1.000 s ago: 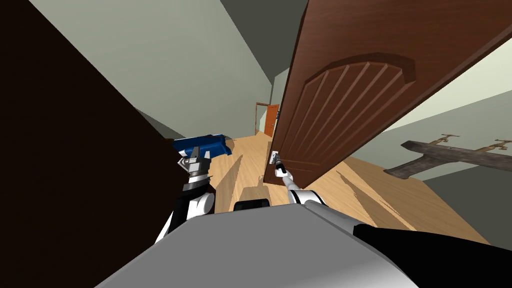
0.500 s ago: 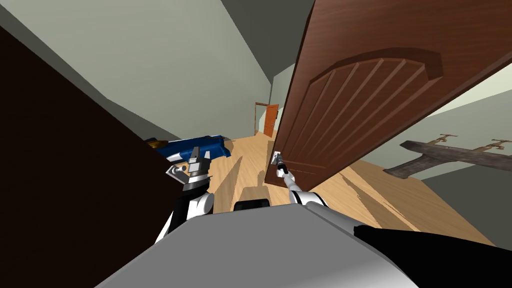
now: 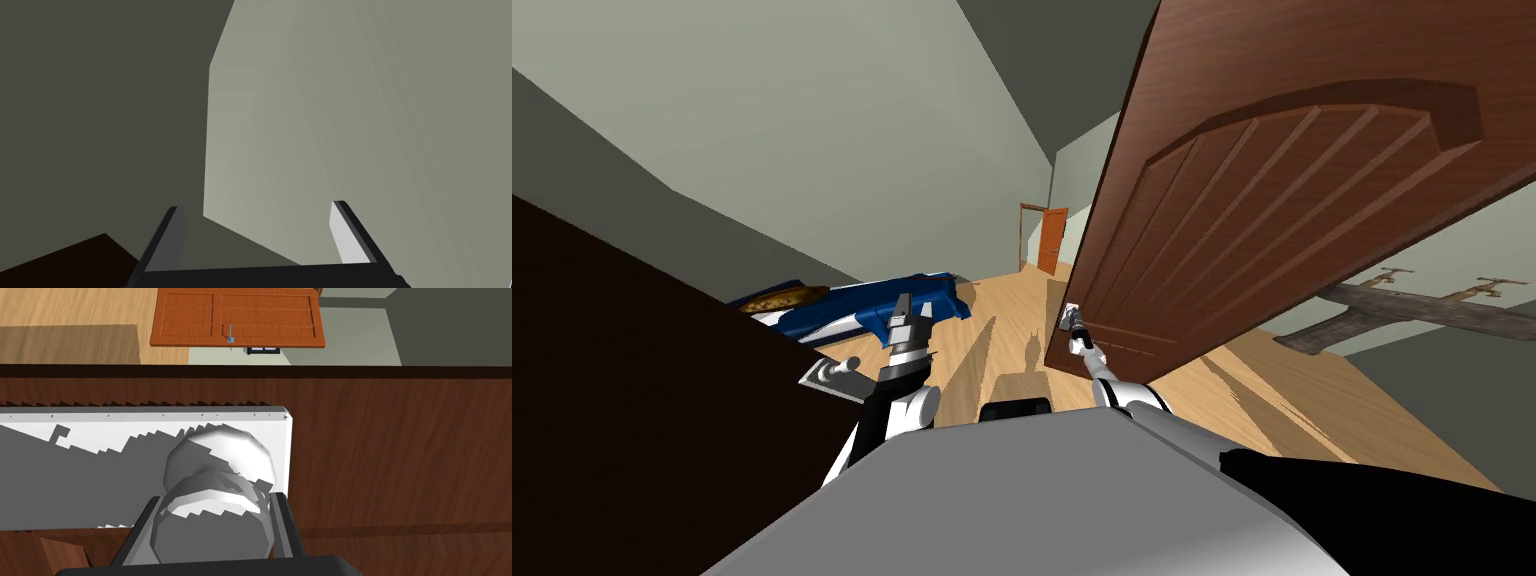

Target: Push the door open

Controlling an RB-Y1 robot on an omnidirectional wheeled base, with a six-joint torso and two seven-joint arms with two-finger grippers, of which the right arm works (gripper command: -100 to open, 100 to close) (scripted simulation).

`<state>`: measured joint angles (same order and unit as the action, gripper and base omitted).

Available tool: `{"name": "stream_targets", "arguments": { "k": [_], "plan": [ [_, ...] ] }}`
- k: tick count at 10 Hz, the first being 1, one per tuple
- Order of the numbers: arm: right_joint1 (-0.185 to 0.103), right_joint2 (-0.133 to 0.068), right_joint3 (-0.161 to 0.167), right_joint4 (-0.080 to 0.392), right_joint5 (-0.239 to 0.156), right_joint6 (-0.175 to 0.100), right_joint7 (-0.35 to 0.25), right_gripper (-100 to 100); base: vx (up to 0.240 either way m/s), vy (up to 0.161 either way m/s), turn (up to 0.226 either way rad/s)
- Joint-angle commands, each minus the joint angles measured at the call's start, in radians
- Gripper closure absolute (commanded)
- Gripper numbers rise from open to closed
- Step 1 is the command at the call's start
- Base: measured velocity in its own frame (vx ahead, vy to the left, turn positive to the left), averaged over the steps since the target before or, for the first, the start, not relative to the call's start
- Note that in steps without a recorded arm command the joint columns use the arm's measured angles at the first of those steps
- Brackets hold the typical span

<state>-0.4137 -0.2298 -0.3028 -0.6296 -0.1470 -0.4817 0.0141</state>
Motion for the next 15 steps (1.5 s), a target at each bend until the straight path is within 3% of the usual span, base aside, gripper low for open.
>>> {"name": "stream_targets", "arguments": {
  "k": [1, 15],
  "plan": [
    [0.009, -0.017, -0.022, -0.012, -0.008, 0.01, 0.003, 100, 0.2, 0.075, -0.055],
    [0.037, -0.069, -0.144, 0.0, -0.049, 0.007, 0.042, 100, 0.178, 0.062, -0.056]
  ]
}}
